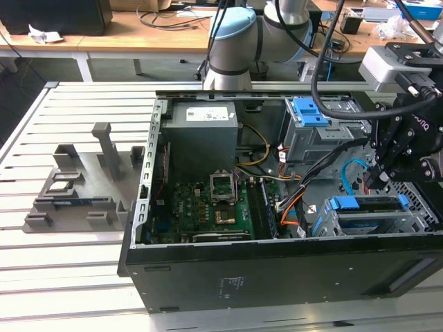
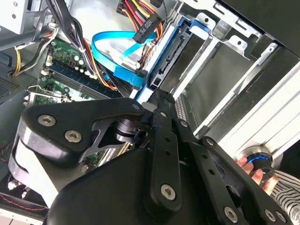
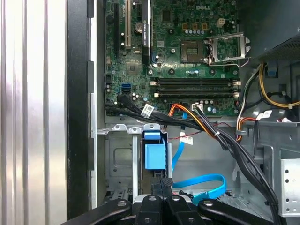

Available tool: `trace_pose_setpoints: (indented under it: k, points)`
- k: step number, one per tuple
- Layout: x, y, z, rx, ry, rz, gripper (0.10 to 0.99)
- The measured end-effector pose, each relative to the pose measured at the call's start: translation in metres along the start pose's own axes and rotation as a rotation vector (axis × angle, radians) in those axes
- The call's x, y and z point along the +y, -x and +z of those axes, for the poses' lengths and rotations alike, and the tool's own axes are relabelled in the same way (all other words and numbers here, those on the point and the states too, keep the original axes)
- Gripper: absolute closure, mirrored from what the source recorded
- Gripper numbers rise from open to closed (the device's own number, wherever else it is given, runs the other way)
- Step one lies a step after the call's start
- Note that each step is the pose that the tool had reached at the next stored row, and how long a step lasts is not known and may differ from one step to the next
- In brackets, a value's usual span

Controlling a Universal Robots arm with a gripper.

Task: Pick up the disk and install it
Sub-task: 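Insert the first disk wire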

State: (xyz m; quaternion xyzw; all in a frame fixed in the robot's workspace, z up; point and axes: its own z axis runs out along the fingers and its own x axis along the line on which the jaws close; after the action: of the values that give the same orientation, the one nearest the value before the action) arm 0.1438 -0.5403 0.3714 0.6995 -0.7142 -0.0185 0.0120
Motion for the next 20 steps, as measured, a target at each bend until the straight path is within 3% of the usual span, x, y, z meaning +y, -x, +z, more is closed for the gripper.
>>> trace_pose_setpoints:
  k: [2,3,4,5,6,7,8,10,12,14,16,20]
  points:
    - [0.0,0.002,0.0,0.0,0.0,0.0,0.851]
    - [0.0,0.0024,-0.0001,0.0002,0.0,0.0,0.851]
    - [0.0001,0.0026,-0.0017,0.0001,0.0,0.0,0.784]
    - [0.0004,0.0031,-0.0063,0.0002,0.0,0.0,0.784]
    - [0.0011,0.0052,-0.0222,0.0,-0.001,0.0,0.784]
    - [0.0013,0.0074,-0.0242,-0.0002,-0.001,0.0,0.784]
    - [0.0004,0.0126,-0.0242,-0.0004,0.0,0.0,0.784]
    - [-0.009,0.0231,-0.0243,-0.0003,0.008,0.0,0.784]
    - [-0.0163,0.0271,-0.0242,-0.0001,0.013,0.0,0.784]
    - [-0.0286,0.0325,-0.0235,0.0,0.019,0.0,0.784]
    - [-0.0386,0.035,-0.0229,0.0052,0.02,0.0,0.784]
    - [-0.0419,0.0352,-0.017,0.0059,0.02,0.002,0.784]
